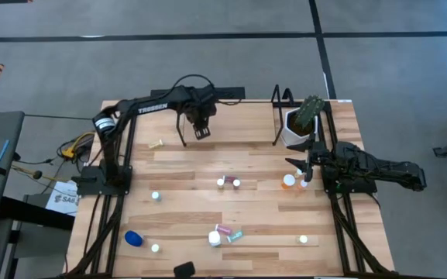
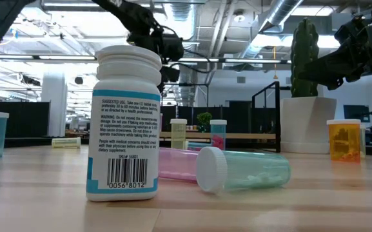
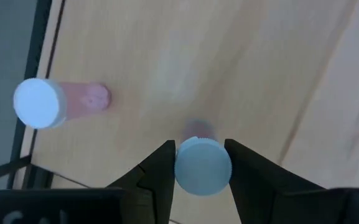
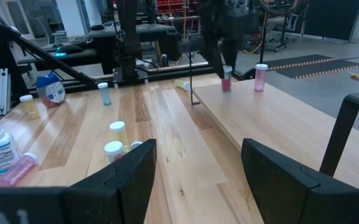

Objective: Pick and place medicine bottles onto shelf by color
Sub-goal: Put the blue pill bottle on the shelf

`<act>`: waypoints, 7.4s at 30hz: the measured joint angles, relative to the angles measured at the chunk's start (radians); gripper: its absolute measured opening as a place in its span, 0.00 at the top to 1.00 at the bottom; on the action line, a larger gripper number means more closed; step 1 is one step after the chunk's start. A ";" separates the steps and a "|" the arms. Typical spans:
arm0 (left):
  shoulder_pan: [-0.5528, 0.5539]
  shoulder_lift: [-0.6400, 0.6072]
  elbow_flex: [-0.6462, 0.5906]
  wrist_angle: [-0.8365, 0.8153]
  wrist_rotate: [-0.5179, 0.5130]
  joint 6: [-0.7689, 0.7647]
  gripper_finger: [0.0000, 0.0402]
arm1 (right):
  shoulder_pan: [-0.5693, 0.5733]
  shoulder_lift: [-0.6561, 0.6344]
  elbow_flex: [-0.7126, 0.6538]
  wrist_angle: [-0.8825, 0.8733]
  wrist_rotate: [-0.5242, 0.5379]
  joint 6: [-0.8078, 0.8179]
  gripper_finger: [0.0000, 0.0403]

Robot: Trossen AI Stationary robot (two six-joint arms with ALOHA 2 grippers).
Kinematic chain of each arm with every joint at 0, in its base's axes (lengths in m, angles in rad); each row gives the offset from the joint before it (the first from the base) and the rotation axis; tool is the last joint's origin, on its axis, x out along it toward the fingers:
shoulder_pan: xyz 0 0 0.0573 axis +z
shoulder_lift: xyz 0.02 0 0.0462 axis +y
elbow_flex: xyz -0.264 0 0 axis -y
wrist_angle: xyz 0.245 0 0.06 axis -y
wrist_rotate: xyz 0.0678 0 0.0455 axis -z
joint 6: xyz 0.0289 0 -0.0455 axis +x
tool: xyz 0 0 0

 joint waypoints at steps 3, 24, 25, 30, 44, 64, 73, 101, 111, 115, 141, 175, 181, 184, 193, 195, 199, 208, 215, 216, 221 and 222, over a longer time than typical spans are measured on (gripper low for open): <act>0.014 0.000 0.000 0.021 -0.001 0.026 0.70 | 0.000 0.000 0.000 0.000 0.000 0.000 0.35; 0.077 -0.001 0.000 0.019 0.013 0.093 0.70 | 0.000 0.000 0.000 0.001 0.000 0.000 0.35; 0.077 -0.001 0.000 0.018 0.013 0.100 0.70 | 0.000 0.000 0.000 0.001 0.000 0.000 0.35; 0.079 -0.001 0.000 0.018 0.011 0.157 0.70 | 0.000 0.000 0.000 0.001 0.000 0.000 0.35; 0.081 -0.001 0.000 0.031 0.013 0.359 0.70 | 0.000 0.000 0.000 0.001 0.000 0.000 0.35; 0.090 -0.002 0.000 0.023 0.053 0.390 0.70 | 0.000 0.000 0.000 0.001 0.000 0.000 0.35; 0.096 -0.002 0.000 0.018 0.072 0.398 0.70 | 0.000 0.000 0.000 0.001 0.000 0.000 0.35; 0.140 0.029 -0.001 0.057 0.095 0.364 0.64 | 0.000 0.000 0.000 0.001 0.000 0.000 0.35; 0.140 0.018 -0.001 0.051 0.089 0.300 0.55 | 0.000 0.000 0.000 0.001 0.000 0.000 0.35; 0.140 -0.004 -0.001 0.045 0.089 0.290 0.52 | 0.000 0.000 0.000 0.001 0.000 0.000 0.35; -0.075 -0.180 -0.001 0.039 0.096 0.059 0.52 | 0.000 0.000 0.000 0.001 0.000 0.000 0.35; -0.789 -0.534 -0.534 -0.163 -0.045 -1.089 0.52 | 0.000 0.000 0.000 0.001 0.000 0.000 0.35; -0.862 -0.614 -0.678 -0.107 -0.042 -1.335 0.52 | 0.000 0.000 0.000 0.001 0.000 0.000 0.35; -0.908 -0.617 -0.704 -0.097 -0.041 -1.407 0.51 | 0.000 0.000 0.000 0.001 0.000 0.000 0.35; -0.973 -0.609 -0.756 -0.082 -0.073 -1.510 0.43 | 0.000 0.000 0.000 0.001 0.000 0.000 0.35; -0.978 -0.607 -0.759 -0.076 -0.071 -1.510 0.42 | 0.000 0.000 0.000 0.001 0.000 0.000 0.35; -0.979 -0.608 -0.774 -0.080 -0.073 -1.515 0.42 | 0.000 0.000 0.000 0.001 0.000 0.000 0.35; -0.978 -0.607 -0.839 0.001 -0.034 -1.521 0.44 | 0.000 0.000 0.000 0.001 0.000 0.000 0.35; -0.977 -0.607 -0.849 -0.028 -0.026 -1.518 0.52 | 0.000 0.000 0.000 0.001 0.000 0.000 0.35; -0.976 -0.607 -0.849 -0.029 -0.026 -1.518 0.54 | 0.000 0.000 0.000 0.001 0.000 0.000 0.35; -0.976 -0.607 -0.849 -0.009 -0.026 -1.518 0.66 | 0.000 0.000 0.000 0.001 0.000 0.000 0.35; -0.976 -0.607 -0.849 -0.008 -0.024 -1.519 0.68 | 0.000 0.000 0.000 0.001 0.000 0.000 0.35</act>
